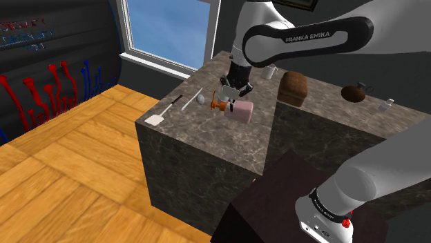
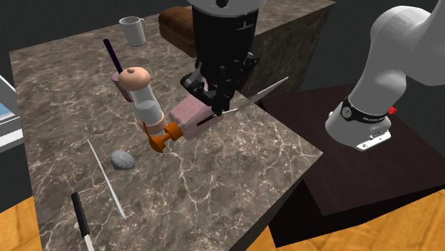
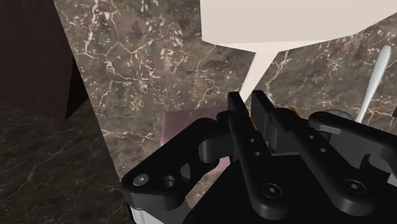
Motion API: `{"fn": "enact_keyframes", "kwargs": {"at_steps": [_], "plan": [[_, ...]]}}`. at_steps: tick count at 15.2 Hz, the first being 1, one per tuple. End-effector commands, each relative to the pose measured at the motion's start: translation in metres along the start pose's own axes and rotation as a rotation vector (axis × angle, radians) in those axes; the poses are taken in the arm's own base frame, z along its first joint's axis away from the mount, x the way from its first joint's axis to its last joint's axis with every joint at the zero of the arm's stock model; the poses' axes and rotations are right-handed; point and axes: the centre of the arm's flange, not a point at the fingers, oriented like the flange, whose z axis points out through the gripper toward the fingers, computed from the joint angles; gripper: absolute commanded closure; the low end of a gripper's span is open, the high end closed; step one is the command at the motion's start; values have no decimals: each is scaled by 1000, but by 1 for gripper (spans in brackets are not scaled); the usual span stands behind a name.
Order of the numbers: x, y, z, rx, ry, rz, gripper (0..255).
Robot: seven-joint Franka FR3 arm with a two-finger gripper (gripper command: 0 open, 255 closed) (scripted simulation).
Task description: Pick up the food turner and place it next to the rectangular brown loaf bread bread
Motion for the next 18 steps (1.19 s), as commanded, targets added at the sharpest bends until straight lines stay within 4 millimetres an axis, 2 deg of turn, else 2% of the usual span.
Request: {"fn": "enact_keyframes", "kwargs": {"at_steps": [1, 5, 18], "plan": [[0, 0, -11, 0, 0, 0, 255], [1, 0, -27, 0, 0, 0, 255], [128, 115, -19, 0, 0, 0, 255]]}}
